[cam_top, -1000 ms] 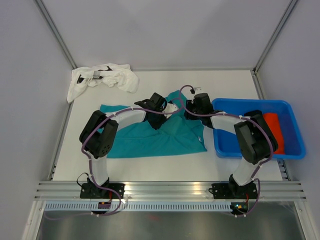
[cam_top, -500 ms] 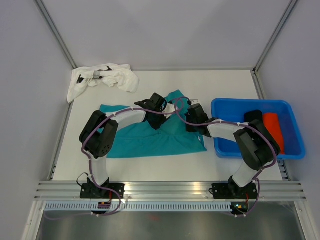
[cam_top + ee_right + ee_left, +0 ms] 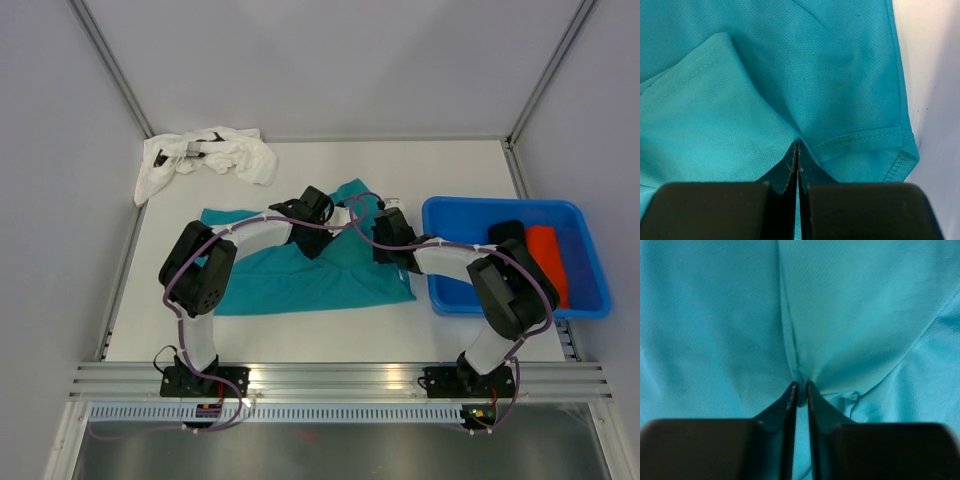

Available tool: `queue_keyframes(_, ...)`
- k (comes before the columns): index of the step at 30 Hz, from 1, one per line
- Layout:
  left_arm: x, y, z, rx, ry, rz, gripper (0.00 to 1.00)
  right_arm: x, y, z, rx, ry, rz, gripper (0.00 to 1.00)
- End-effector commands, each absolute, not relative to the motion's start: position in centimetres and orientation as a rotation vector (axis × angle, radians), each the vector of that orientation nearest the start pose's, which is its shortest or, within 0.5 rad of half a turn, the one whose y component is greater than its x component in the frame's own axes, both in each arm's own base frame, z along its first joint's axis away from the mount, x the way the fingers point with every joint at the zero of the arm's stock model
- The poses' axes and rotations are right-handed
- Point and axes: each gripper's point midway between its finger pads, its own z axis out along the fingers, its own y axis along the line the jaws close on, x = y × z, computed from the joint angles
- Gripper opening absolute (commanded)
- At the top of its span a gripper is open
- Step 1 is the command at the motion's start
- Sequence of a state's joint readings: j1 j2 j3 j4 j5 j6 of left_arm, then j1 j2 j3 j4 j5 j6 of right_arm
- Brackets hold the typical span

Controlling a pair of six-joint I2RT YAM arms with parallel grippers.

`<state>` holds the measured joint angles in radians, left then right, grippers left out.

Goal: Roll the t-shirts
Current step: Fold the tshirt

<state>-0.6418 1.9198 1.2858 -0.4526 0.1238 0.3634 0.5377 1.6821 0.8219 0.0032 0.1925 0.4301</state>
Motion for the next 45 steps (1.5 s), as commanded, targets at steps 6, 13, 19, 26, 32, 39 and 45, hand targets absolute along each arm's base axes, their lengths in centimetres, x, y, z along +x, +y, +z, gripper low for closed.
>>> queue_keyframes(6, 36.6, -26.2, 8.8, 1.269, 2.141, -0.155, 0.48, 34.7, 18.0, 5.9, -0.14, 2.405, 0.138, 0.0)
queue_keyframes(13, 35.8, -17.9, 14.5, 1.068, 2.201, 0.006, 0.55, 32.1, 15.6, 8.5, -0.097, 2.404, -0.039, 0.0)
queue_keyframes(19, 28.8, -1.8, 13.1, 0.709, 2.495, 0.08, 0.56, 26.4, 15.6, 5.5, -0.143, 2.526, 0.008, 0.0)
queue_keyframes(26, 20.5, 6.6, 6.8, 0.543, 2.71, 0.197, 0.71, 24.0, 15.3, 2.5, -0.201, 2.593, -0.035, 0.0)
queue_keyframes(32, 21.1, 7.1, 2.9, 0.406, 2.817, 0.05, 0.66, 23.5, 15.6, 1.0, -0.218, 2.614, -0.008, 0.0)
queue_keyframes(39, 21.0, 5.9, 0.6, 0.364, 2.856, -0.078, 0.68, 21.9, 14.6, -1.1, -0.2, 2.68, -0.041, 0.0)
queue_keyframes(45, 19.3, 6.6, -1.0, 0.419, 2.903, -0.012, 0.53, 20.4, 14.8, -1.6, -0.192, 2.747, -0.005, 0.0)
